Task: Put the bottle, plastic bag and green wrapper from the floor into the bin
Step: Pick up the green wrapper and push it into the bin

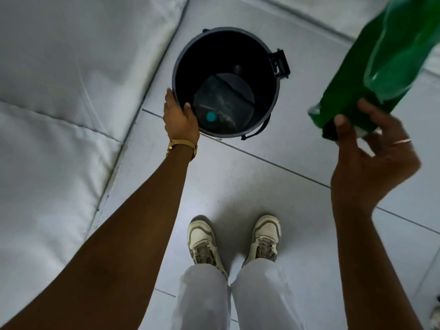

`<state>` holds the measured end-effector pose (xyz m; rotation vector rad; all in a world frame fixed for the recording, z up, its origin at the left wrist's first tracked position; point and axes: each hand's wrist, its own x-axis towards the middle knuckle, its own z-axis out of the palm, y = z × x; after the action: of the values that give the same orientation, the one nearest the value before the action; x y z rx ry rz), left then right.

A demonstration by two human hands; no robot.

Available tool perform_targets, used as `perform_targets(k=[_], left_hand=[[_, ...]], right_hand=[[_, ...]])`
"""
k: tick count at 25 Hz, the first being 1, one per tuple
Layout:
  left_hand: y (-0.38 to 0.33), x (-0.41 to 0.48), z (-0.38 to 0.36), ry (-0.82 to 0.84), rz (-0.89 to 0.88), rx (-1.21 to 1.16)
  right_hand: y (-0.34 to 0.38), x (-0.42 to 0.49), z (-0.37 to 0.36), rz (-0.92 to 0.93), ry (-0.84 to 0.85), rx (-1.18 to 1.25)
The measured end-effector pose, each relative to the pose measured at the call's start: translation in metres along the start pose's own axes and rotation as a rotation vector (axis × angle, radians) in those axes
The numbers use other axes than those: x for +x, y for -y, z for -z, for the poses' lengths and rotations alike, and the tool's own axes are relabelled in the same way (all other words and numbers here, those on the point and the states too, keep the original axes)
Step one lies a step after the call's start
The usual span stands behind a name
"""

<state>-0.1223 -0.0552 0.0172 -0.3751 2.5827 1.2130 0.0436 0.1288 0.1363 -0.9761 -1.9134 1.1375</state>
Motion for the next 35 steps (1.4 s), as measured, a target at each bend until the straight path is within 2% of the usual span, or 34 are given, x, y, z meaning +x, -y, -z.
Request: perform_targets(k=[3,6,8,10,12,16,20,23,28,32,35], left_hand=[[-0.006,0.013,0.013,0.058,0.206,-0.151],[-0.010,0.019,0.026,0.143,0.348,-0.316],[-0.012,0.019,0.030,0.177,0.369,-0.352],[-0.012,0.019,0.032,0.191,0.379,-0.388],[-0.011,0.018,0.032,0.198,0.378,-0.407],[-0.014,0.017,0.034,0.203,0.376,-0.387],[-0.017,0.017,0.037,0.222,0.379,-0.378],[-0.018,0.018,0.037,0.226,0.379,-0.361],[-0.014,0.018,0.038,0.244,0.332,-0.336],[-0.010,0.020,0.036,0.245,0.326,-0.329],[-0.012,0.020,0.036,0.232,0.286,-0.251]], right_hand=[[0.045,0.019,-0.020,0.024,0.179,0.203],[0.060,0.031,-0.048,-0.182,0.464,0.302],[0.061,0.035,-0.067,-0.232,0.647,0.141],[0.061,0.040,-0.084,-0.108,0.743,-0.139],[0.063,0.049,-0.097,0.027,0.735,-0.321],[0.063,0.073,-0.111,0.199,0.689,-0.489],[0.043,0.072,-0.132,0.247,0.772,-0.545],[0.011,0.055,-0.151,0.337,0.809,-0.672],[-0.036,0.021,-0.171,0.470,0.976,-0.851],[-0.053,0.008,-0.178,0.476,1.037,-0.977],[-0.049,0.009,-0.179,0.346,1.096,-0.868]])
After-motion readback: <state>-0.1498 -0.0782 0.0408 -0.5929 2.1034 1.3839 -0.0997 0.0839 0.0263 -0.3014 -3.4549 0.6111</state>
